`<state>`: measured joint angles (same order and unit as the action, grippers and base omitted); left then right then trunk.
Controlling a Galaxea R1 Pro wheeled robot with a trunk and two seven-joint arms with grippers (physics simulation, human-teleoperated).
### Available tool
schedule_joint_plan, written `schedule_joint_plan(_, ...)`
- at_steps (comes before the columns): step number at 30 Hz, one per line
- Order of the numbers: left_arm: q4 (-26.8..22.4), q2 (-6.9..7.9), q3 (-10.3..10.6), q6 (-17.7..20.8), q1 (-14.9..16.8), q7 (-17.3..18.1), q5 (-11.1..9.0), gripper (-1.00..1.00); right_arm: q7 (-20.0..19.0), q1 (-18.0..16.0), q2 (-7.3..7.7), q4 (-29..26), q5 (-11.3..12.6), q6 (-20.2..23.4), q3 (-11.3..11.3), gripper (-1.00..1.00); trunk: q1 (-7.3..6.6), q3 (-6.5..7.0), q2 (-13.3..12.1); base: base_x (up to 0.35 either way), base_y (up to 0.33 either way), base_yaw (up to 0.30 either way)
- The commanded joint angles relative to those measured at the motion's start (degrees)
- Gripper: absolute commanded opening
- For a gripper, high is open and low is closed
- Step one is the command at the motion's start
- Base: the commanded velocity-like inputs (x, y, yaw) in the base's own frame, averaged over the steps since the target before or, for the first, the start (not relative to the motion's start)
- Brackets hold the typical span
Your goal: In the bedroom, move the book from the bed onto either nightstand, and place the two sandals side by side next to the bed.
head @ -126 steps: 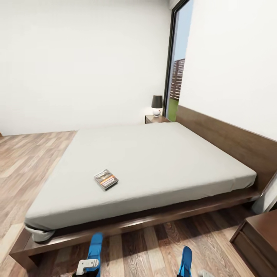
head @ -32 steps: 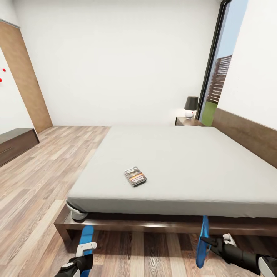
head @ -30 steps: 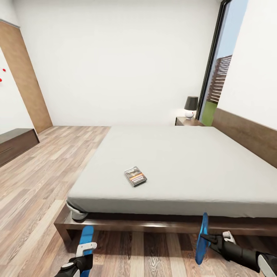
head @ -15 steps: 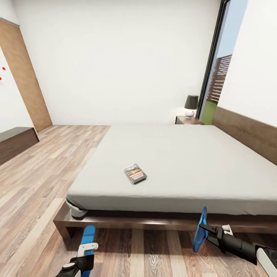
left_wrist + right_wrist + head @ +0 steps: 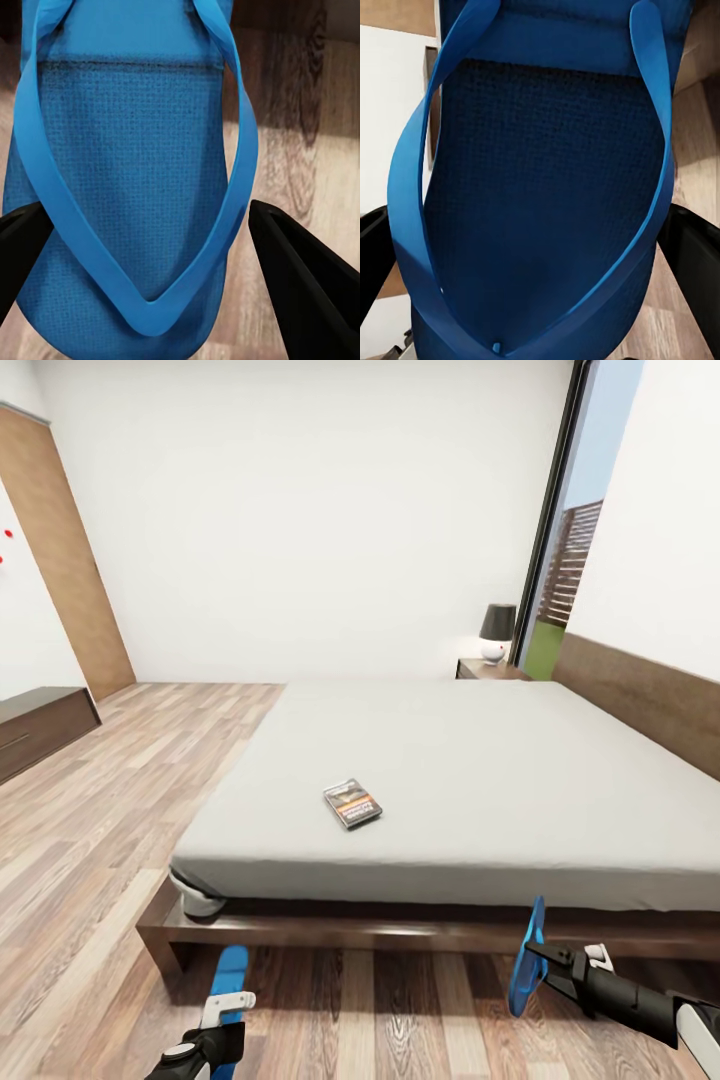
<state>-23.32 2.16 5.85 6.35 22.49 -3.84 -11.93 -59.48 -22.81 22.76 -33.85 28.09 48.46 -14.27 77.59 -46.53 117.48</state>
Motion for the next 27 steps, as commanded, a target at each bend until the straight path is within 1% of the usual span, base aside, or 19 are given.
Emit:
schedule_joint_plan(1,-0.1,0.07,0.5,0.3,0.0,-0.4,-0.6,-1.0,-0.1,0.0,0.0,0.0,0.1,0.3,-0.1,-1.0,0.22,-0.24,0.4,0.0,0.0,0.0)
schedule_joint_plan(27,-0.1,0.04,0.5,0.4,0.0,-0.2,-0.6,-1.0,-0.1,0.0,0.0,0.2,0.1,0.2,0.0,-1.0,5.93,-4.9,10.9,0.0,0.0,0.0)
